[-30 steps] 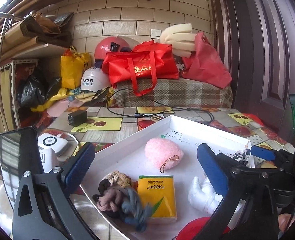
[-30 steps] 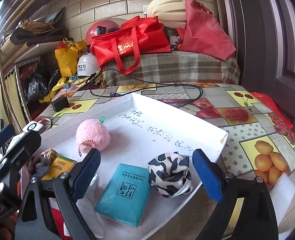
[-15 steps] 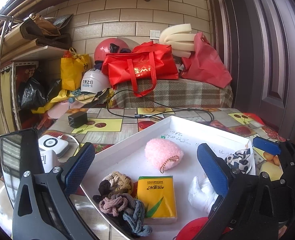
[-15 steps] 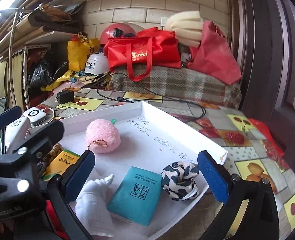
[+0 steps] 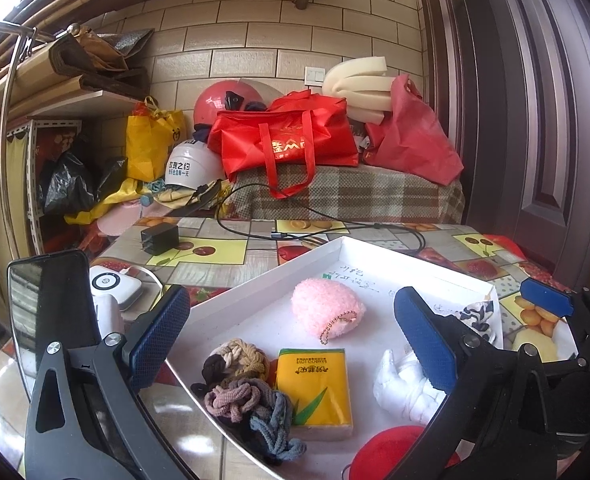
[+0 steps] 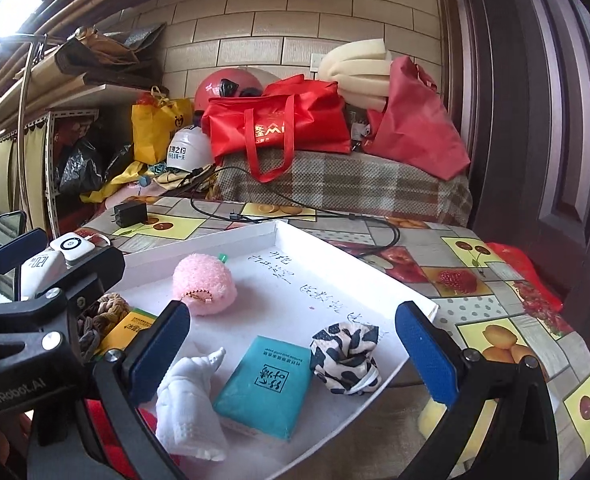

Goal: Organize soft objects
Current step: 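Move both tools back toward the sponges and foam pads on the table, then grasp the green-edged yellow sponge with the left tool while the right tool grasps a white foam pad, then carry the yellow sponge and white foam pad over the white box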

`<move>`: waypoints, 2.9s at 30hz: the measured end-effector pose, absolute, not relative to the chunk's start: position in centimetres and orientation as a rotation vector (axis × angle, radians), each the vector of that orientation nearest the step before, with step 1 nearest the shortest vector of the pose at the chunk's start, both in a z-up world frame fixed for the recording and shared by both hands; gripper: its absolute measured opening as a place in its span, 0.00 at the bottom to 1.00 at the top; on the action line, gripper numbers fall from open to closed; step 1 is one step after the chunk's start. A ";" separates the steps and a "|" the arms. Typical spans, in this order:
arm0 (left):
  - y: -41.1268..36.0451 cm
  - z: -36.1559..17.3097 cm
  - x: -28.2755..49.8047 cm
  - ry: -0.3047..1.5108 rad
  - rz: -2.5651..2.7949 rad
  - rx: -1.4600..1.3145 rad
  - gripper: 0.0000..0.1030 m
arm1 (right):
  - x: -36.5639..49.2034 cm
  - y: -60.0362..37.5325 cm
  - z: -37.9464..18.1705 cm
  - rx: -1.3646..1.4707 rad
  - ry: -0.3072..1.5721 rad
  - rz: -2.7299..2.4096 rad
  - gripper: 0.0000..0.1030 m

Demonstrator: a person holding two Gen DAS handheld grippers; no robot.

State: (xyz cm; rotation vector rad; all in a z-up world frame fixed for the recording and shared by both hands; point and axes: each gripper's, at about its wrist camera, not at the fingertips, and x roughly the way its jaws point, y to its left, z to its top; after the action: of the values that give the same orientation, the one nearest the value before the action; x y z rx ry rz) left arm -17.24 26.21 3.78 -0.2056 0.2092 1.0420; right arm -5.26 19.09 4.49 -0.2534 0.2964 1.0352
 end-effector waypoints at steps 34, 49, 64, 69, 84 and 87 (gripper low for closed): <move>13.5 3.9 -11.7 0.325 0.588 -0.017 1.00 | -0.7 3.7 3.9 -0.292 0.350 1.030 1.00; 11.7 2.0 -4.0 0.583 0.396 -0.008 1.00 | 4.7 1.8 0.1 -0.443 0.718 1.217 0.99; 13.6 1.2 -1.7 0.645 0.410 -0.109 0.99 | 4.5 5.5 -0.8 -0.631 0.687 1.262 0.74; 13.4 1.1 -1.3 0.665 0.401 -0.092 0.99 | 4.1 2.7 -0.6 -0.613 0.693 1.275 0.54; 13.7 -0.1 2.0 0.759 0.357 -0.095 0.31 | 6.0 -0.4 -0.6 -0.545 0.731 1.176 0.52; 12.4 0.9 0.9 0.678 0.381 -0.026 0.31 | 5.5 -0.4 -0.4 -0.565 0.692 1.159 0.51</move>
State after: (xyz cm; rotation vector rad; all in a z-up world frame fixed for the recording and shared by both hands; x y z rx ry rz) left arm 0.87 12.37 0.90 -0.0263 0.6779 0.3805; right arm 5.46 -0.44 -0.36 -0.5654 0.6921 1.1587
